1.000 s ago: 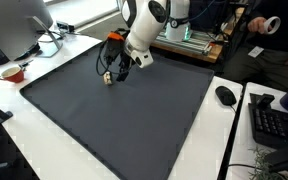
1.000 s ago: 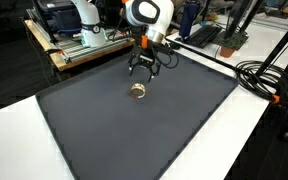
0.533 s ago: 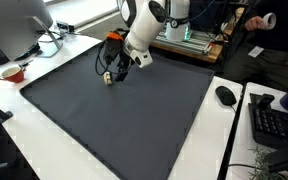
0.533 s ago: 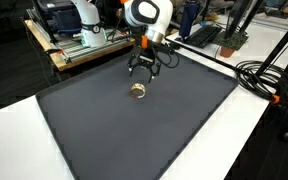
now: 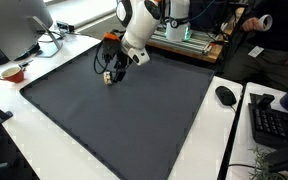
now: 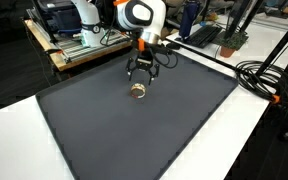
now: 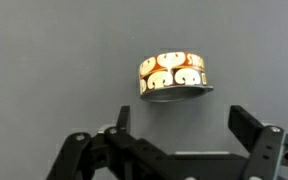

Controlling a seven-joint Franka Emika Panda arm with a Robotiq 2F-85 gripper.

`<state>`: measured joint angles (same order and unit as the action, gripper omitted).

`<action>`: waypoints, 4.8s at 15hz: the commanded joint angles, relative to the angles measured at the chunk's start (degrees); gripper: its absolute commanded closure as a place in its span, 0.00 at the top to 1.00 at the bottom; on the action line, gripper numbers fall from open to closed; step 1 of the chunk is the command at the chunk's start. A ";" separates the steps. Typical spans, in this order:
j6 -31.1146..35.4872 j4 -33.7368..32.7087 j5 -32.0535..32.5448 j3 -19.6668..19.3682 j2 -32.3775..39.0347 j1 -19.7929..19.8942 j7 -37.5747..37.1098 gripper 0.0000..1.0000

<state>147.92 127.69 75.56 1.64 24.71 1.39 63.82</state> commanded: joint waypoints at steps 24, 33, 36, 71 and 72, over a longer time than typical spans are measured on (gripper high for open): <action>8.39 -3.85 3.54 -2.69 4.59 2.53 -1.20 0.97; 8.74 -3.54 2.71 -2.37 4.98 3.43 0.63 0.46; 8.77 -2.53 2.48 -2.15 3.83 3.35 0.69 0.46; 7.26 0.43 1.81 -1.74 -1.54 2.43 -0.12 0.71; 7.26 0.43 1.81 -1.74 -1.54 2.43 -0.12 0.71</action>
<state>155.31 128.13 77.54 -0.37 23.22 3.60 63.49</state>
